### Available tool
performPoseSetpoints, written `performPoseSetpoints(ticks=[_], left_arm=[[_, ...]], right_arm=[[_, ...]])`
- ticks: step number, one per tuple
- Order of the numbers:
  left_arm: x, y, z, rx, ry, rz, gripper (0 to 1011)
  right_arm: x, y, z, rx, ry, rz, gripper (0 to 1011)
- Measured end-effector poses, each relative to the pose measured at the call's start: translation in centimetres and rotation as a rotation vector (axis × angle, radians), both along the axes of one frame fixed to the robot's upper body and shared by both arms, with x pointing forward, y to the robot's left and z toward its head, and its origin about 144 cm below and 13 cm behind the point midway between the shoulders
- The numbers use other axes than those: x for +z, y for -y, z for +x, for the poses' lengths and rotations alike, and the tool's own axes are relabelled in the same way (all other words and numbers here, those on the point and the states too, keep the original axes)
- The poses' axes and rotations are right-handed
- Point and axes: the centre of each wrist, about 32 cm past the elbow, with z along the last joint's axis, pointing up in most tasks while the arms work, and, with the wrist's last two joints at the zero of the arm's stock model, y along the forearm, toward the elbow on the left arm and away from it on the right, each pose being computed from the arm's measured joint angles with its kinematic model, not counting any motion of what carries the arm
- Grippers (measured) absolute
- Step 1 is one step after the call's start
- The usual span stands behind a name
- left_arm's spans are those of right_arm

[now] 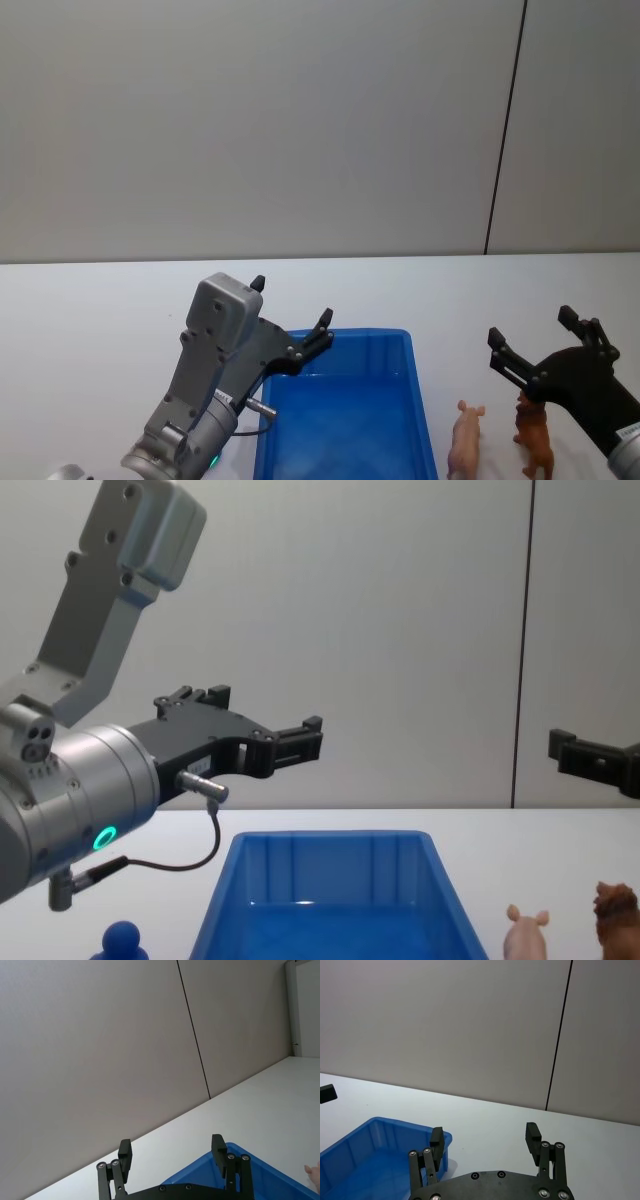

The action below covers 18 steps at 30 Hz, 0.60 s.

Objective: Pick up the two dolls from the table and place them into the box.

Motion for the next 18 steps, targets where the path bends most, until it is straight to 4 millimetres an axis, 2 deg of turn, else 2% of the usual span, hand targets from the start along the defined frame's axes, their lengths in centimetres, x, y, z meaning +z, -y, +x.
performPoseSetpoints(ticks=[18], left_arm=[[0.00,0.00,0.00,0.000,0.000,0.000,1003]], right_arm=[[0.00,0.00,0.00,0.000,0.000,0.000,1001]])
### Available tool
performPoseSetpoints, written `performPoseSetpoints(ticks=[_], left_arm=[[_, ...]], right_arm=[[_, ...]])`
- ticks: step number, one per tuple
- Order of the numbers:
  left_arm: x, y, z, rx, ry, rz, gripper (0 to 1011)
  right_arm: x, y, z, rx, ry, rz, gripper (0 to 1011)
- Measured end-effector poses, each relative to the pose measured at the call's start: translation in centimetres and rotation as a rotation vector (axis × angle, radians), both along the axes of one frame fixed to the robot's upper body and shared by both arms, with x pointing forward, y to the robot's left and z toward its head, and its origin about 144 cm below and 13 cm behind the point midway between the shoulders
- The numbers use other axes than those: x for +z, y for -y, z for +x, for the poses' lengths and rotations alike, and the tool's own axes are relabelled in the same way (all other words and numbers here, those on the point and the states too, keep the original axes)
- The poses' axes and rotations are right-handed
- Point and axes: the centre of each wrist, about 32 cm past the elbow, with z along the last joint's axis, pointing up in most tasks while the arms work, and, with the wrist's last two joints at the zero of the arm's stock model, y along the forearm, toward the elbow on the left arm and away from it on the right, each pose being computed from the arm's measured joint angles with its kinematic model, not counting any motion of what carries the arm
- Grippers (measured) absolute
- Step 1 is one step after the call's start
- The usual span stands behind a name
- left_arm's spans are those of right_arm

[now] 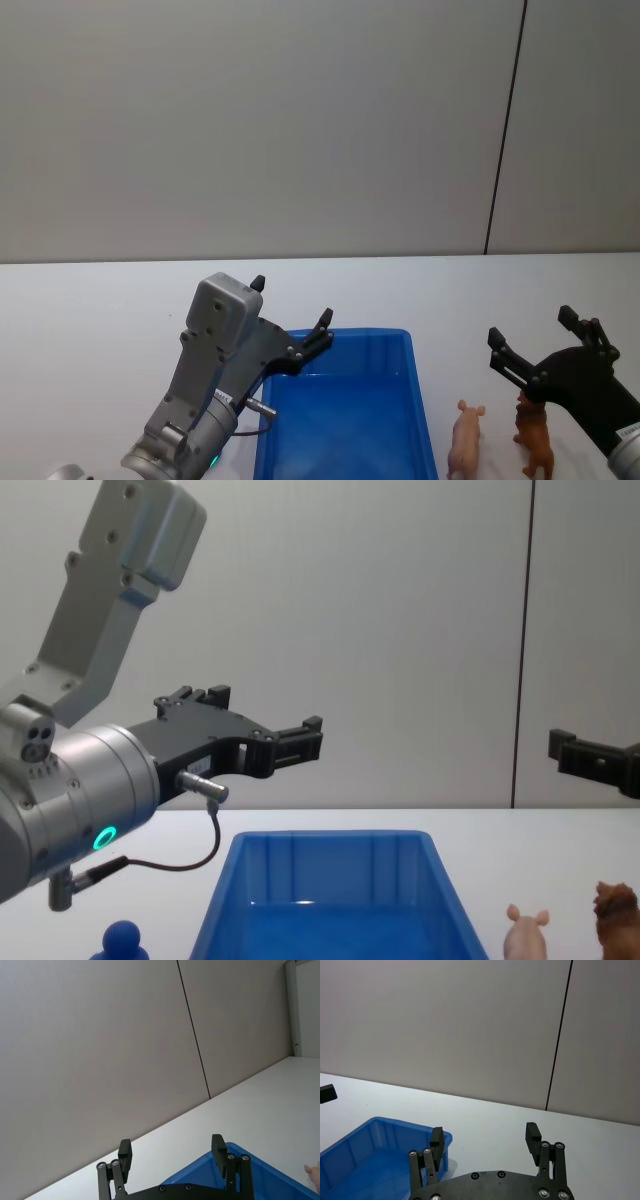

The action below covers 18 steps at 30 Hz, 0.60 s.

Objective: Pick up the two dolls from the table and place them into the box.

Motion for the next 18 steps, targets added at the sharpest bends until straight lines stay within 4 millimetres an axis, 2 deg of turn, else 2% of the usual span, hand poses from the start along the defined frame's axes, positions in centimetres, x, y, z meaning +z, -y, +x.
performPoseSetpoints(ticks=[18], left_arm=[[0.00,0.00,0.00,0.000,0.000,0.000,1003]], right_arm=[[0.00,0.00,0.00,0.000,0.000,0.000,1001]])
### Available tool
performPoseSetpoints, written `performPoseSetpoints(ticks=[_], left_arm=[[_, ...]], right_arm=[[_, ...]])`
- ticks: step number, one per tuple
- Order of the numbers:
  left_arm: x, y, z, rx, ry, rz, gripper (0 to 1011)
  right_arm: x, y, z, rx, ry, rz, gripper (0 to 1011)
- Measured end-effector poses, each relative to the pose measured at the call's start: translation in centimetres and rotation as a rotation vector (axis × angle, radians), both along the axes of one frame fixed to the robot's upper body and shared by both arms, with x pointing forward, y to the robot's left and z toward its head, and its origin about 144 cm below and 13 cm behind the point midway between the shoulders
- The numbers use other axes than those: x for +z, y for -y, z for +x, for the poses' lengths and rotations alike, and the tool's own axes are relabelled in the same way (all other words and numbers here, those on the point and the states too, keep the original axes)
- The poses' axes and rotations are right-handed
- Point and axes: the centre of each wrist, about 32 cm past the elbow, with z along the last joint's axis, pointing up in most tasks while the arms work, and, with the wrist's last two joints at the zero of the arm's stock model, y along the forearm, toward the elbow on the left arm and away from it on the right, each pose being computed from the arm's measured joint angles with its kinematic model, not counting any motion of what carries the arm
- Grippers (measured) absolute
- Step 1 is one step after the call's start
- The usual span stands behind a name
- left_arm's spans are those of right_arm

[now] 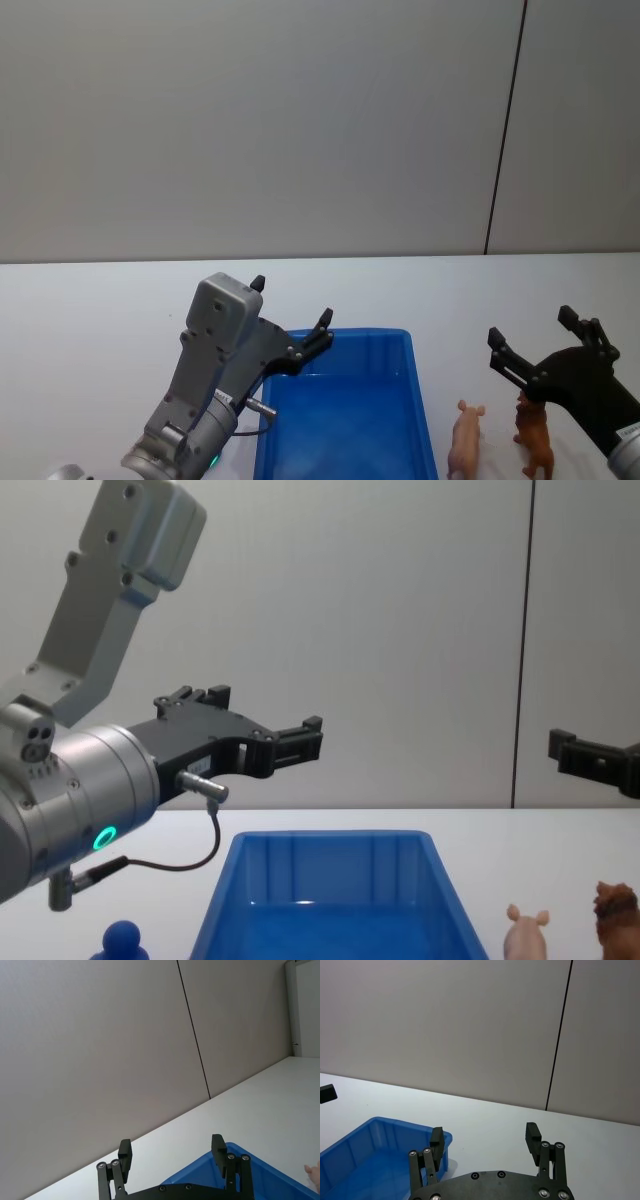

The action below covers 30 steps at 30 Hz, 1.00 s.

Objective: Pick up the two dolls from the table and place them into the box.

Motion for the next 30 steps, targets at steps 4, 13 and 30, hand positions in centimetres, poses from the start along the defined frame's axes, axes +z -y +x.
performPoseSetpoints(ticks=[4,13,30], left_arm=[[0.0,0.0,0.0,0.000,0.000,0.000,1003],[0.0,0.0,0.0,0.000,0.000,0.000,1003],[0.0,0.0,0.0,0.000,0.000,0.000,1003]], right_arm=[[0.0,0.0,0.0,0.000,0.000,0.000,1001],[0.0,0.2,0.0,-0.007,-0.016,-0.005,1001],[-1.0,1.0,-0.2,-0.071,-0.158,-0.025,1001]])
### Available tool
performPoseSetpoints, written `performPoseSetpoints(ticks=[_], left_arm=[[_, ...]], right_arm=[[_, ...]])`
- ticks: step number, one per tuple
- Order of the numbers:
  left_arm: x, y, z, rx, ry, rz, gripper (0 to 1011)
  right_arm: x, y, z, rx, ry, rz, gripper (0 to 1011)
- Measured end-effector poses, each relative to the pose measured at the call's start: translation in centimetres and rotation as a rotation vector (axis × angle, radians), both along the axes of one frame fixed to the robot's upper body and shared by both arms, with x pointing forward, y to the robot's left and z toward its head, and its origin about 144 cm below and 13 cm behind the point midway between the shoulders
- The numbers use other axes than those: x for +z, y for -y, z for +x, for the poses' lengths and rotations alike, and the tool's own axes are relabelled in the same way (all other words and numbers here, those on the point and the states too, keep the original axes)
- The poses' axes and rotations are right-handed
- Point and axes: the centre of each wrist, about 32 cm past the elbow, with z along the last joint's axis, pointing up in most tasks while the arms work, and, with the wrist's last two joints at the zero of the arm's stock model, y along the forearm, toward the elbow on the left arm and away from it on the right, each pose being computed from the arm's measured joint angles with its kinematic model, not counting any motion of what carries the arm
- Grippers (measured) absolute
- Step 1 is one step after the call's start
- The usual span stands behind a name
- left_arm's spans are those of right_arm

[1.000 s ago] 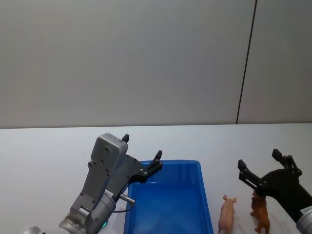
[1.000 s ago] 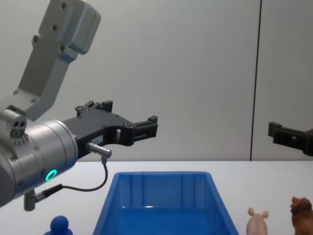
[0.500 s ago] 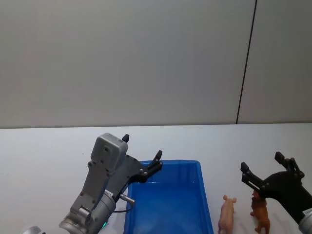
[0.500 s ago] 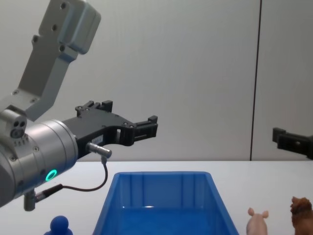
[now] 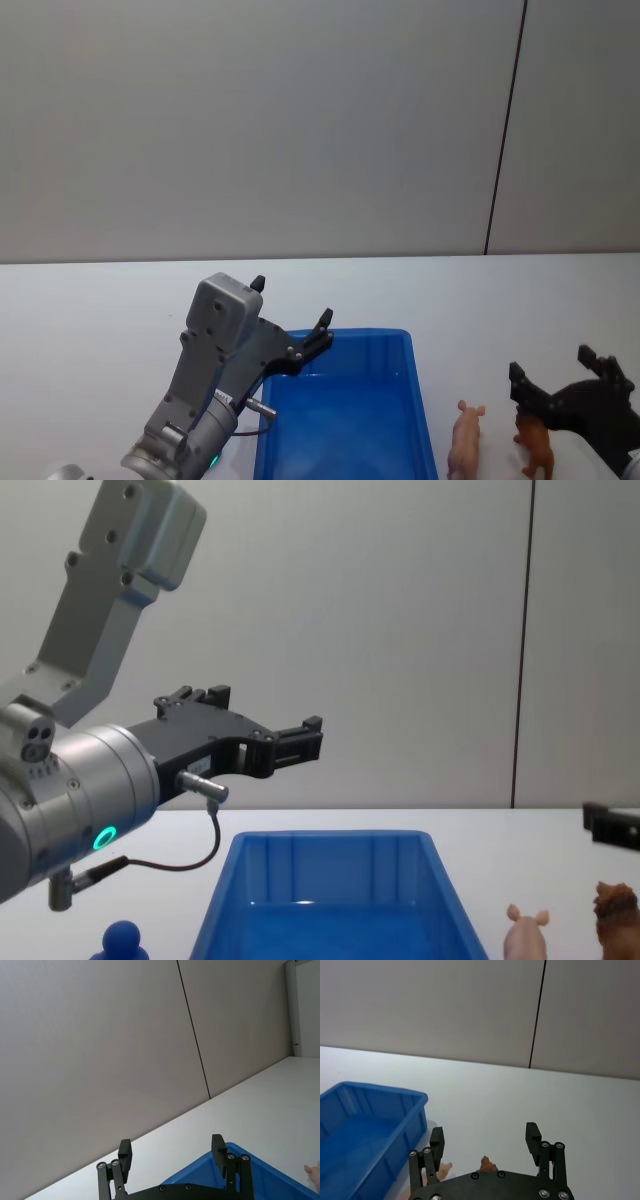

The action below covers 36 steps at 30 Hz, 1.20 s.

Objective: Pick up the two dolls from the table and place them into the box.

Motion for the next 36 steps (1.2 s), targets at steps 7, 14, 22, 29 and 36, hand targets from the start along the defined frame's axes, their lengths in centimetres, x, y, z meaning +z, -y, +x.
performPoseSetpoints(ticks=[7,14,22,29,36], left_arm=[[0.0,0.0,0.0,0.000,0.000,0.000,1003],[0.0,0.0,0.0,0.000,0.000,0.000,1003],[0.0,0.0,0.0,0.000,0.000,0.000,1003],[0.0,0.0,0.0,0.000,0.000,0.000,1003],[0.0,0.0,0.0,0.000,0.000,0.000,1003]], right_arm=[[-1.0,-0.2,-0.2,-0.017,-0.069,-0.005,1001],[-2.0,-0.6,-0.4,-0.024,-0.124,-0.005,1001],[-2.9,-1.2,-0.6,-0.034,-0.183,-0.006,1001],[-3.6,-1.6,-0.8,-0.050,-0.226,-0.010,935],[-4.1,-1.9,-0.8,-0.068,-0.269,-0.014,732]])
